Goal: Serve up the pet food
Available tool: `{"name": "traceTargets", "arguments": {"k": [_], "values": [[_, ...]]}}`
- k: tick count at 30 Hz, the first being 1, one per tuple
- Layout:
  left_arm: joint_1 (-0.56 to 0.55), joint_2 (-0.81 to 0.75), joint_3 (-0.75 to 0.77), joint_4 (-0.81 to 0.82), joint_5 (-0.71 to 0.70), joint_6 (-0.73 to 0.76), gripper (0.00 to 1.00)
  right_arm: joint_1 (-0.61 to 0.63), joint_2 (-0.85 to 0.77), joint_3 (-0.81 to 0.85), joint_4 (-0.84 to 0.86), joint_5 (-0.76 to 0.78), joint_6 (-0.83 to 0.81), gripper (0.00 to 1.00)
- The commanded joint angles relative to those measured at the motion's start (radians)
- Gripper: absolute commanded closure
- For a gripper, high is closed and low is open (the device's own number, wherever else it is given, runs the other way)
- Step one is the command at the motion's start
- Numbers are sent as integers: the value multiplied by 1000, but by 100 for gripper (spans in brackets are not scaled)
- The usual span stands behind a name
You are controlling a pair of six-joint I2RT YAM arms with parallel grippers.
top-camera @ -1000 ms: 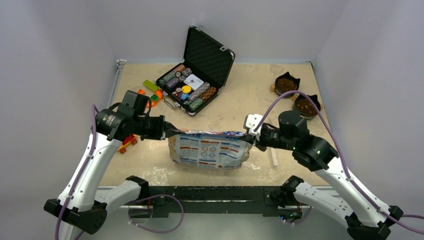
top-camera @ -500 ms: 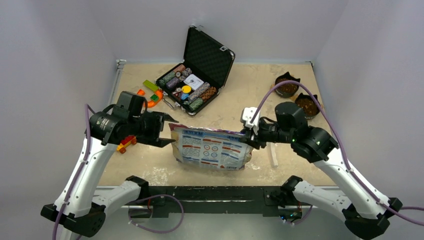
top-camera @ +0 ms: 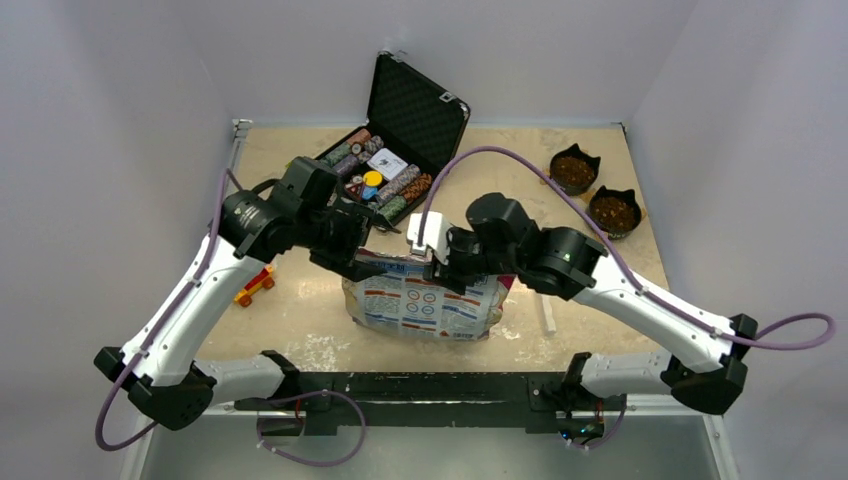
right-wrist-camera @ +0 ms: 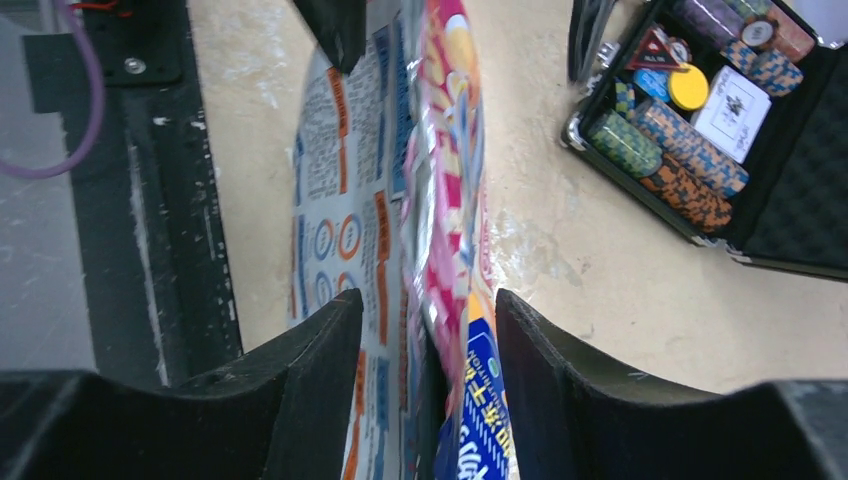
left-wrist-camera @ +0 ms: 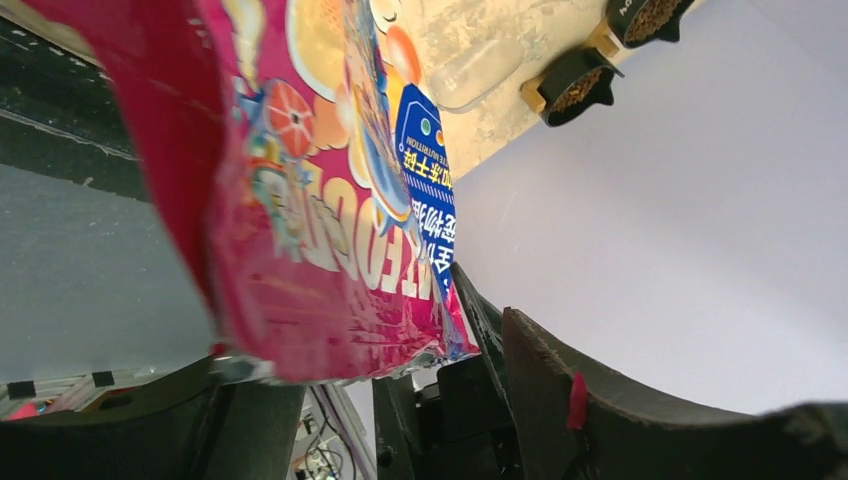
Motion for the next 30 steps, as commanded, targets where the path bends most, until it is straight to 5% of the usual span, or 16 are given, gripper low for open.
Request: {"name": "traceTargets", "arguments": {"k": [1,12,15,19,30], "values": [[-52,37,45,30,-19,-19,31,50,60,96,19,173,30,47],[-117,30,-73,91,-34,-113,47,84,90,92,35,234,14,61],[-114,26,-105,138,-46,-133,66,90,90,77,36,264,-2,70],[-65,-33,-161,171,-52,-155,99,91,42,2,19,351,-17,100],[105,-216,-273,36,-28,-134,100,51,-383,-411,-38,409,4,100]]}}
